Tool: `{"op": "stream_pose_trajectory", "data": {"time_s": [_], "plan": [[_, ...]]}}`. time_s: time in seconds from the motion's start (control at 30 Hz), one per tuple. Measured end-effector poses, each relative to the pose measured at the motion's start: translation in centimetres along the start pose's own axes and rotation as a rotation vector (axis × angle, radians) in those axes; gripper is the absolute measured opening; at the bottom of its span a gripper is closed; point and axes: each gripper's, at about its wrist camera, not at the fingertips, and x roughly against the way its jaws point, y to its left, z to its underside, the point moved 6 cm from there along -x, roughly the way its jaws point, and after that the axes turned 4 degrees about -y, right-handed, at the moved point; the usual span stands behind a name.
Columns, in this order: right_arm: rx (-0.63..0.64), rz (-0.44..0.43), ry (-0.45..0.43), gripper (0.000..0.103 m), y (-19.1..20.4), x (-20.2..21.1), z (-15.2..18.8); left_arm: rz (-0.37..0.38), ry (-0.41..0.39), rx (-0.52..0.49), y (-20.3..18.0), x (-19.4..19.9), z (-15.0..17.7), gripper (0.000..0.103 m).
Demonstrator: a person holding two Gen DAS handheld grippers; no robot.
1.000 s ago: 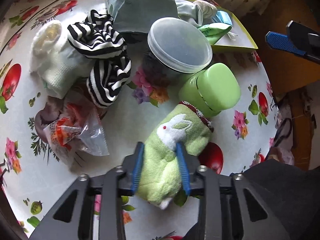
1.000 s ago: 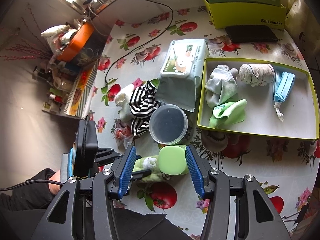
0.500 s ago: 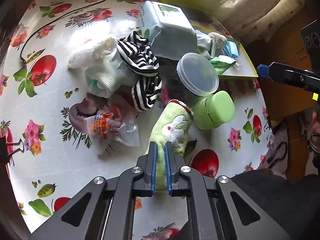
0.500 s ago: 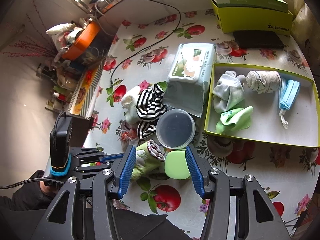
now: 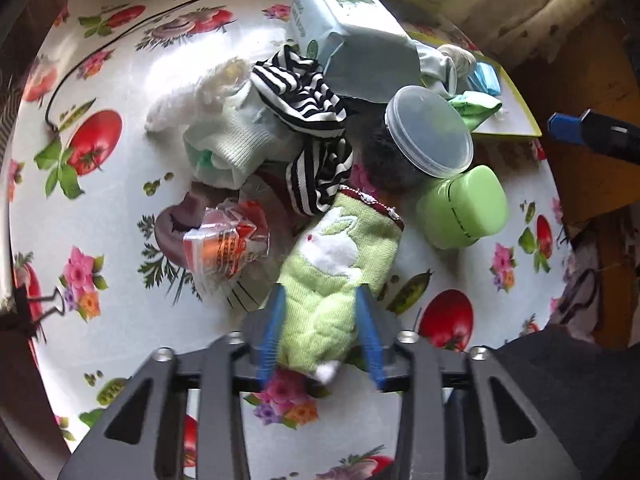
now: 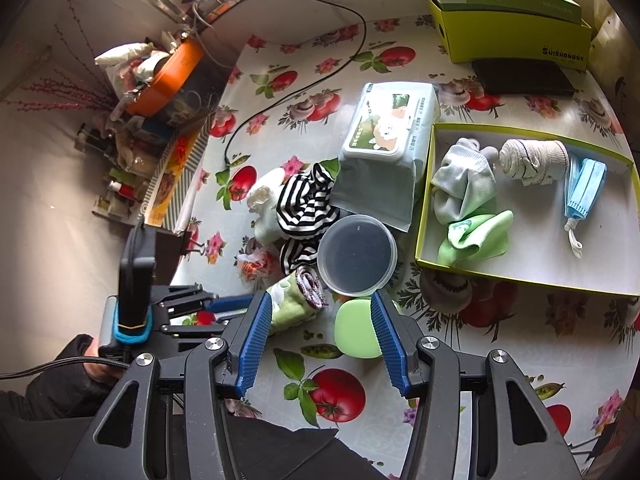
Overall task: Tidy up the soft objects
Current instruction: 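Grasp the green rabbit sock with the left tool and lift it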
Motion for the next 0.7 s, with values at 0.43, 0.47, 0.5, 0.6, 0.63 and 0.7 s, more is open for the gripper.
{"op": "stream_pose_trajectory", "data": {"time_s": [0.43,0.47,0.5,0.6,0.63,0.7], "plan": [[-0.017,0.000,-0.003,0.051,-0.4,0.0,0.0,-0.092,0.059,-0.153,-2.2,-2.9,-0.5,0.046],[-0.018,0.000,-0.004,0.051,-0.4,0.0,0.0,-0.097,0.057,-0.153,-2.2,-2.9,-0.4,0.039],[-0.019,0.000,-0.006,0.051,-0.4,0.0,-0.1,-0.085,0.051,-0.137,-2.0,-2.6,-0.4,0.032],[-0.020,-0.002,-0.010,0.051,-0.4,0.2,-0.3,-0.042,0.026,-0.071,-1.6,-1.7,-0.6,0.019],[-0.018,-0.002,-0.012,0.051,-0.4,0.2,-0.4,-0.032,0.013,-0.048,-1.3,-1.2,-0.6,0.017],[-0.014,-0.004,-0.013,0.051,-0.3,0.2,-0.6,-0.009,-0.013,0.000,-0.6,0.0,-0.7,0.012]]}}
